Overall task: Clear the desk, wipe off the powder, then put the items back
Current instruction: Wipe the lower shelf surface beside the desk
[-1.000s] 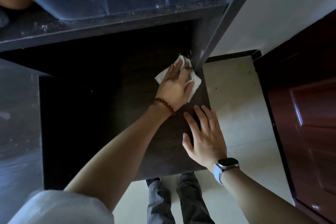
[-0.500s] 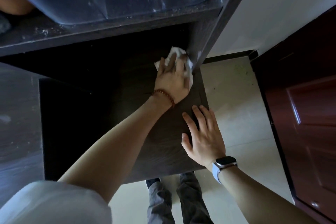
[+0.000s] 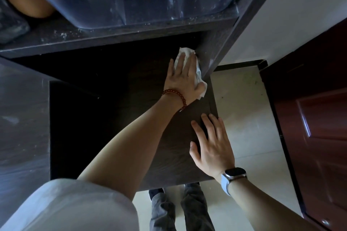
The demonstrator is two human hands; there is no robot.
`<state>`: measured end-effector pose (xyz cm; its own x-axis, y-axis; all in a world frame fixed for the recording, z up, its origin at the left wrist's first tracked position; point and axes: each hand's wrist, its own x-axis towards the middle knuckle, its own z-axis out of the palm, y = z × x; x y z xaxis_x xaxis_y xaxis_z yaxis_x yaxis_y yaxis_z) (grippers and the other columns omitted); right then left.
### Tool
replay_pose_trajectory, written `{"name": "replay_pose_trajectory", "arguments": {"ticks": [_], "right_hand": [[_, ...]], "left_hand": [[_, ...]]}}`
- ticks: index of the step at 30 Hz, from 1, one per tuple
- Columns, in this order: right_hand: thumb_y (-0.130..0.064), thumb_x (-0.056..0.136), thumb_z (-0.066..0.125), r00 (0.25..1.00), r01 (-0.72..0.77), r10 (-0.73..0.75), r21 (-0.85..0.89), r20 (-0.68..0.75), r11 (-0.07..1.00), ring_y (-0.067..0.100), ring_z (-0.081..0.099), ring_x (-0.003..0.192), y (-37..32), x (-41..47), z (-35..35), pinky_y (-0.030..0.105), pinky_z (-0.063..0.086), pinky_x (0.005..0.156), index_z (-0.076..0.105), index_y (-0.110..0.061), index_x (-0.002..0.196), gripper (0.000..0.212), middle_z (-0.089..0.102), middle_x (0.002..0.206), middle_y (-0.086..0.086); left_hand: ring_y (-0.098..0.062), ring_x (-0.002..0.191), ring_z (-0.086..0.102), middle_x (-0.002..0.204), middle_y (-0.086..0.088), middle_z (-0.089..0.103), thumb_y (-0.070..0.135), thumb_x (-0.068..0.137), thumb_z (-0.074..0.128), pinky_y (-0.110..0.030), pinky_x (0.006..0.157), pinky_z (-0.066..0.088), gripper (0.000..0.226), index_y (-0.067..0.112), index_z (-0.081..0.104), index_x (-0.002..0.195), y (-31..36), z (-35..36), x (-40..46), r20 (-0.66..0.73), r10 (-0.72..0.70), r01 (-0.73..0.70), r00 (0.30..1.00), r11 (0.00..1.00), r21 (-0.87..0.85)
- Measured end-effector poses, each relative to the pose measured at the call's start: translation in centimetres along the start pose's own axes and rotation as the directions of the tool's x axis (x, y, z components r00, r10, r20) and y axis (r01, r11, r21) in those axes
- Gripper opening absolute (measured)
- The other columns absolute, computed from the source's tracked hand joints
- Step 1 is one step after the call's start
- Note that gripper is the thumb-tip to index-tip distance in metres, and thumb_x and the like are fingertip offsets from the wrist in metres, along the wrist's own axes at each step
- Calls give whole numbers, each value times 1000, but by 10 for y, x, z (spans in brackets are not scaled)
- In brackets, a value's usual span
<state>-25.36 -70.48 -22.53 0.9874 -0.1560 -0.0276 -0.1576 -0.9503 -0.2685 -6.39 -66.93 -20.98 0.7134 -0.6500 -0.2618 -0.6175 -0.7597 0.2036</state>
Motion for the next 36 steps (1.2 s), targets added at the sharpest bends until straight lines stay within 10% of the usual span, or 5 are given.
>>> {"name": "replay_pose_trajectory", "arguments": {"ticks": [10, 25, 31, 36], "right_hand": [[-33, 80, 48, 1000, 10, -10, -12, -8, 1000, 35, 39, 123, 0, -1, 2, 49, 26, 109, 49, -12, 123, 48, 52, 127, 21], [-29, 81, 49, 998, 5, -3, 38, -65, 999, 33, 38, 124, 3, -1, 4, 45, 26, 110, 53, -12, 121, 44, 52, 127, 19], [-29, 81, 47, 999, 6, -5, 13, -54, 1000, 34, 37, 123, 1, 0, 3, 45, 23, 110, 54, -10, 121, 45, 52, 127, 21], [-29, 81, 46, 998, 11, -11, 0, -57, 1000, 34, 37, 123, 0, 0, 3, 46, 22, 110, 54, -10, 121, 45, 52, 127, 22]], "left_hand": [[-27, 142, -9, 155, -11, -6, 45, 94, 24, -42, 114, -9, 68, 7, -3, 144, -13, 7, -29, 49, 197, -203, 979, 966, 162], [-24, 143, -5, 156, -3, -2, 42, 95, 20, -43, 115, -3, 61, 15, -2, 145, -43, -7, 25, -55, -58, 62, 997, 995, 72], [-34, 142, 2, 154, -17, 8, 36, 94, 27, -42, 115, -3, 57, -1, 27, 137, -112, -9, -21, -129, -267, 280, 955, 955, 95], [-37, 141, 2, 151, -26, 6, 38, 93, 27, -41, 116, 1, 66, -2, 8, 142, -141, -13, -34, -141, -440, 448, 887, 893, 34]]}}
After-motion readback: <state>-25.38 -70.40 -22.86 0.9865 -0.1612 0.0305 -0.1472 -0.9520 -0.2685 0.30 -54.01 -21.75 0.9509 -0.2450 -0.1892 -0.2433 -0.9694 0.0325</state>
